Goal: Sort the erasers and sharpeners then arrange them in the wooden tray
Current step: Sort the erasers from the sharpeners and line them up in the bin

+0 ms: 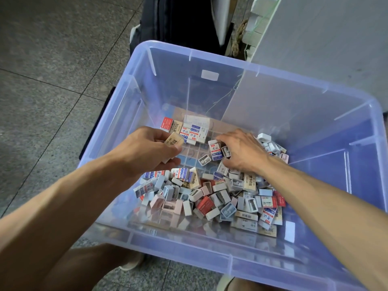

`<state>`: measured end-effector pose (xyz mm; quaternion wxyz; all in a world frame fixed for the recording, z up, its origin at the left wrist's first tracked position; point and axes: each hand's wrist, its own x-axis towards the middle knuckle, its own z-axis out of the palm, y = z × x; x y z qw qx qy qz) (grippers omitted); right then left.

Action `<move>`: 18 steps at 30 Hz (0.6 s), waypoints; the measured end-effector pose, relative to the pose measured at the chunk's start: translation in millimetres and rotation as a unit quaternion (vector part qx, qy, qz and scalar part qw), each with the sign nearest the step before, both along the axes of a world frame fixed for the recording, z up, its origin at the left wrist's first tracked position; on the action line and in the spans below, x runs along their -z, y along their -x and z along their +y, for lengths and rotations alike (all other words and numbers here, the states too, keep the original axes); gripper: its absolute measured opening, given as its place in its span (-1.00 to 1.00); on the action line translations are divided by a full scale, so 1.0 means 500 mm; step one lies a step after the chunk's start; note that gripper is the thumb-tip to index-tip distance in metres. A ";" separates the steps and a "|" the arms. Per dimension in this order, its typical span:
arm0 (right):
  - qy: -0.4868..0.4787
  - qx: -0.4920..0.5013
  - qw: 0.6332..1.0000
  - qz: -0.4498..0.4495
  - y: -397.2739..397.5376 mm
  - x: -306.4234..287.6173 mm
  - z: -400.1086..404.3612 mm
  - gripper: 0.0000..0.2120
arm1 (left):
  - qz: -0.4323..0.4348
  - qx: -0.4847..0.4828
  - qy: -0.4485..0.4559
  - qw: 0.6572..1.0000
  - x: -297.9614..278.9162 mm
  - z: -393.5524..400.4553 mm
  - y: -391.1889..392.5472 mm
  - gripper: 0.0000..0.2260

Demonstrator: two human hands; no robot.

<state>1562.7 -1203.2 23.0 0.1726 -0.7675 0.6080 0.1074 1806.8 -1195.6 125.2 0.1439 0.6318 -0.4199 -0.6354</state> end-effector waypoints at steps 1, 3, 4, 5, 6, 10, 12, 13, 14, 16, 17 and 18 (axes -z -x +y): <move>0.000 0.014 1.000 -0.007 -0.002 0.004 -0.001 -0.37 | 0.001 -0.001 0.002 1.000 -0.001 0.000 0.000 -0.87; 0.001 0.030 0.999 -0.012 -0.008 0.010 -0.001 -0.26 | 0.006 -0.005 0.005 1.000 -0.002 0.001 0.000 -0.87; 0.007 0.029 1.000 -0.010 -0.014 0.013 0.001 -0.24 | 0.007 -0.005 0.006 1.000 -0.002 0.002 0.001 -0.88; 0.017 0.027 0.999 -0.006 -0.018 0.017 0.002 -0.28 | 0.009 -0.005 0.008 1.000 -0.002 0.002 0.002 -0.88; 0.031 0.026 0.999 -0.004 -0.022 0.020 0.003 -0.37 | 0.010 -0.005 0.009 1.000 -0.001 0.001 0.003 -0.88; 0.084 0.050 0.995 0.005 -0.039 0.035 0.001 -0.64 | 0.011 -0.010 0.009 1.000 0.001 -0.002 0.005 -0.87; 0.110 0.088 0.990 -0.003 -0.058 0.042 -0.005 -0.69 | 0.014 -0.010 0.008 1.000 0.004 -0.002 0.004 -0.87; 0.115 0.102 0.988 -0.008 -0.070 0.047 -0.009 -0.69 | 0.016 -0.011 0.008 1.000 0.004 -0.002 0.003 -0.88; 0.117 0.109 0.987 -0.011 -0.080 0.051 -0.012 -0.68 | 0.018 -0.012 0.007 1.000 0.005 -0.002 0.002 -0.88; 0.125 0.114 0.985 -0.017 -0.089 0.053 -0.015 -0.66 | 0.022 -0.015 0.005 1.000 0.007 -0.004 0.002 -0.88; 0.127 0.117 0.985 -0.026 -0.087 0.051 -0.014 -0.63 | 0.025 -0.019 0.003 0.999 0.008 -0.004 0.001 -0.87; 0.129 0.119 0.984 -0.042 -0.080 0.050 -0.012 -0.58 | 0.029 -0.024 0.002 0.999 0.010 -0.005 0.002 -0.85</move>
